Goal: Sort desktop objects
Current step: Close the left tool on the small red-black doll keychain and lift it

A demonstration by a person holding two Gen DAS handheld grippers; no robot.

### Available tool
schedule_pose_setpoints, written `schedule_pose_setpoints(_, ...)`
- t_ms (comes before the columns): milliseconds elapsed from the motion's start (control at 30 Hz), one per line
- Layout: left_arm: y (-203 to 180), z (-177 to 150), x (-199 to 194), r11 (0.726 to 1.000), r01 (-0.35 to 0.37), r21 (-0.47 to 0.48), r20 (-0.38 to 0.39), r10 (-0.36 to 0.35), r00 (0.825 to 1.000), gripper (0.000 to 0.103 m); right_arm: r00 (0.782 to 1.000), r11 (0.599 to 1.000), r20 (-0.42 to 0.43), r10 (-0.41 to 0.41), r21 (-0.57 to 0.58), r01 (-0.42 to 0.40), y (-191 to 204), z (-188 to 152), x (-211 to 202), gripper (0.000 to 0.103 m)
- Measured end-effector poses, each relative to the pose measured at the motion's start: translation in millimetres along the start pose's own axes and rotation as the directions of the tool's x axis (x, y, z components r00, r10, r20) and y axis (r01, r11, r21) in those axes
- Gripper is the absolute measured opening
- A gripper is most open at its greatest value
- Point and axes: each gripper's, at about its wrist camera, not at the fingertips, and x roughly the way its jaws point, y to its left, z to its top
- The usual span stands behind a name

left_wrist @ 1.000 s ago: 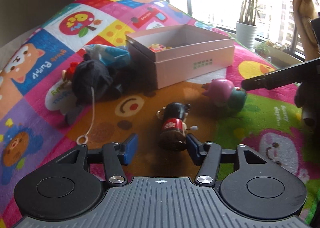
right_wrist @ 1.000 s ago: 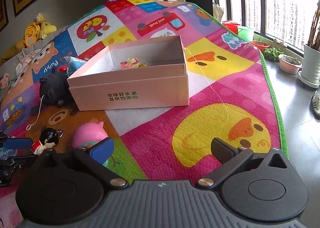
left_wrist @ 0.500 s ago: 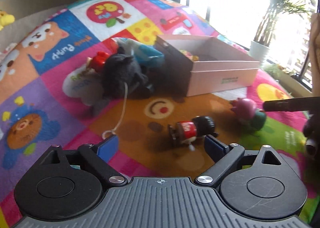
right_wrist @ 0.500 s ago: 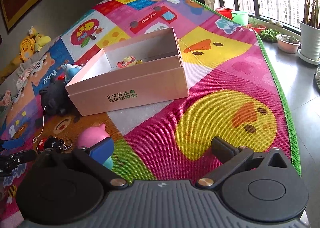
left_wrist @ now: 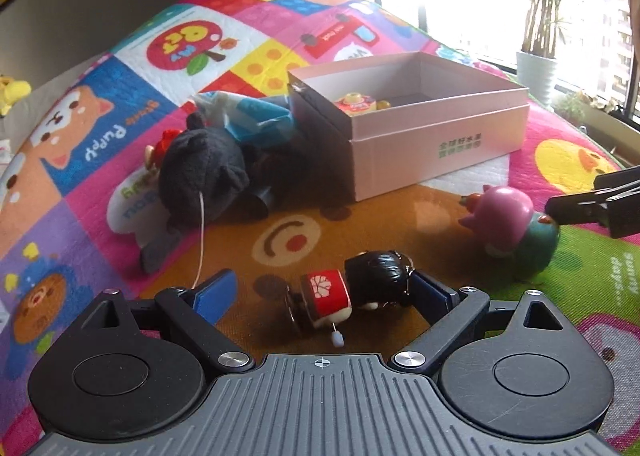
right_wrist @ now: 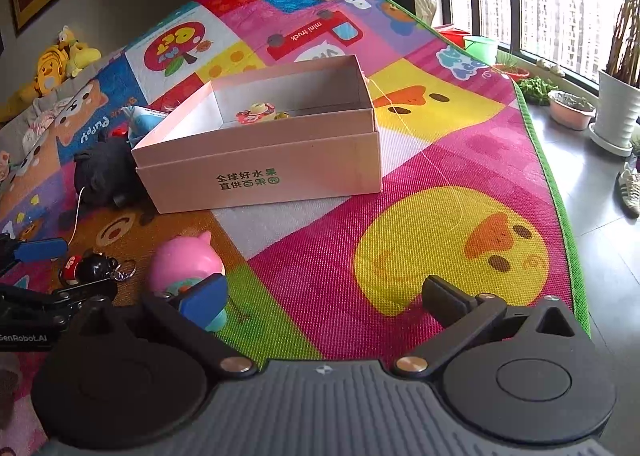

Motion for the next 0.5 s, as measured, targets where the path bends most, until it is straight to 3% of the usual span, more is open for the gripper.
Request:
schedule_pose_setpoints(133, 14.3, -5.1, -1.1, 1.000, -0.006, -0.028, -0.015, 0.006, 1.000, 0.099, 0.997, 0.989, 0.037, 0.069, -0.133, -0.064, 23.9, 2.1, -7.2, 0.103)
schedule_pose_setpoints(300, 27.1, -6.8, 0.3, 0.996, -0.006, -0.088, -0.033, 0.003, 0.999, 0.100, 0.979, 0.956, -0.031, 0.200, -0.213, -0.201, 61.4, 10.6, -0.6, 0.102)
schedule_pose_setpoints(433, 33.6, -9.9, -1.5, 0.993, -0.004, -0.114, -0.038, 0.000, 0.999, 0.100, 0.977, 0.941, -0.091, 0.193, -0.265, -0.211, 78.6, 8.3, 14.3, 0.076)
schedule_pose_setpoints(500, 36.0, -10.2, -2.6, 0.991, 0.011, -0.130, -0.035, -0.016, 0.999, 0.100, 0.977, 0.940, -0.097, 0.189, -0.269, -0.209, 80.2, 7.1, 15.1, 0.071)
